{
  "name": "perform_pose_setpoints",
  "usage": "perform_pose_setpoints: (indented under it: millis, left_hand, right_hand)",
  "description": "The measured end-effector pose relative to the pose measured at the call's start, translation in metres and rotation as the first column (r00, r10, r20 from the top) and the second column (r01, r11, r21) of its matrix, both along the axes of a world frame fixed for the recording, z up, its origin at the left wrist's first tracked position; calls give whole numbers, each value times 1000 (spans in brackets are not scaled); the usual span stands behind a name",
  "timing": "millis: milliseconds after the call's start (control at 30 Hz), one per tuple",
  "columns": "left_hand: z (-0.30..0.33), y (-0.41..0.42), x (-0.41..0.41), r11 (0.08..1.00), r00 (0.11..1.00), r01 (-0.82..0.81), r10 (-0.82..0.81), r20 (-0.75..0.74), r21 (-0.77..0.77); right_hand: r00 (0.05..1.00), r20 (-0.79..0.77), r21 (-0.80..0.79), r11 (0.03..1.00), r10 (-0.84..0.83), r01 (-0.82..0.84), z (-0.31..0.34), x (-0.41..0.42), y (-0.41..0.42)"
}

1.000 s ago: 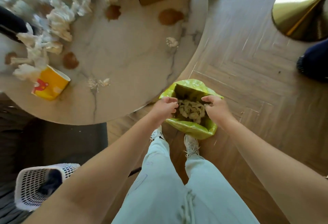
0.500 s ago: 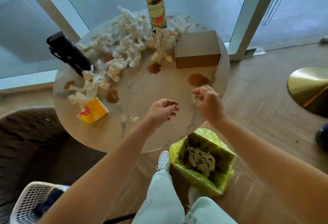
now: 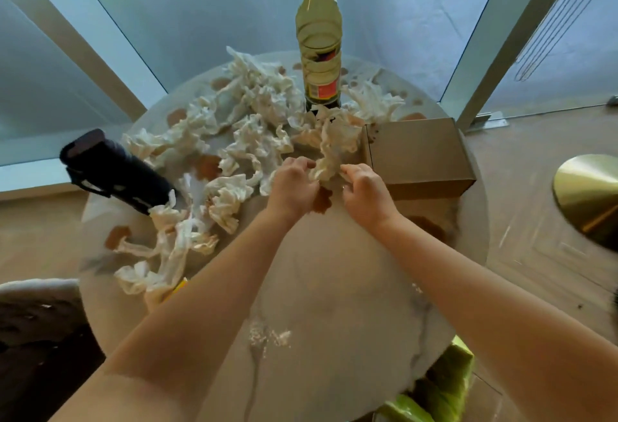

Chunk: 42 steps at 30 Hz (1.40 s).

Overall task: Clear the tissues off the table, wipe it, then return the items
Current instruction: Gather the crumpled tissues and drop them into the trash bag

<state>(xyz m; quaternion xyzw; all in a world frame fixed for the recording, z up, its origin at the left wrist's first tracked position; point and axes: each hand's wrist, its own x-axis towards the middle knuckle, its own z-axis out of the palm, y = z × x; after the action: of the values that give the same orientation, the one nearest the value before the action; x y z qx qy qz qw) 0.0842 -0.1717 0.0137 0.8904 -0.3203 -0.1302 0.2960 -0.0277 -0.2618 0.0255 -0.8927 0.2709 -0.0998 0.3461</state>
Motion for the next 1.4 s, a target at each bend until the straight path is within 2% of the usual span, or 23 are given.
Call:
perform_pose_setpoints:
  millis: [67, 167, 300, 400, 600, 767, 933, 1033, 1167, 1300, 1400]
  left_hand:
    - [-9, -12, 12, 997, 996, 33, -39, 81, 70]
    - [-20, -23, 18, 981, 985, 118, -135, 104, 152]
    - [-29, -29, 21, 985, 983, 149, -157, 93, 91]
    - [-35, -30, 23, 991, 989, 133, -134, 69, 15]
    - [-31, -23, 19, 995, 995, 86, -83, 57, -57]
    - [-14, 0, 3, 987, 991, 23, -1, 136, -161]
    - [7, 35, -37, 970, 967, 60, 3, 256, -238]
    - [15, 54, -78, 964, 961, 53, 21, 274, -262]
    - [19, 75, -152, 951, 957, 103, -15, 290, -291]
    - [16, 92, -239, 938, 972, 140, -69, 224, -318]
    - [2, 102, -298, 932, 965, 225, -171, 201, -284]
  right_hand:
    - [995, -99, -35, 999, 22, -26, -6, 18, -5]
    - [966, -256, -74, 996, 27, -48, -15, 38, -11]
    - [922, -387, -127, 991, -12, -40, -20, 48, -10]
    - [920, -390, -172, 984, -18, -54, -24, 48, -9]
    - [970, -237, -183, 983, -50, 6, -17, 40, -7]
    - [997, -44, -226, 972, -69, 58, -6, 17, 0]
    - [975, 203, -236, 961, -94, 142, 4, -34, 15]
    - [942, 307, -206, 957, -136, 205, 7, -81, 25]
    - [900, 387, -171, 943, -201, 284, 0, -163, 42]
    - [879, 382, -79, 938, -283, 337, -19, -253, 61]
    - [866, 373, -62, 922, -333, 382, -38, -315, 73]
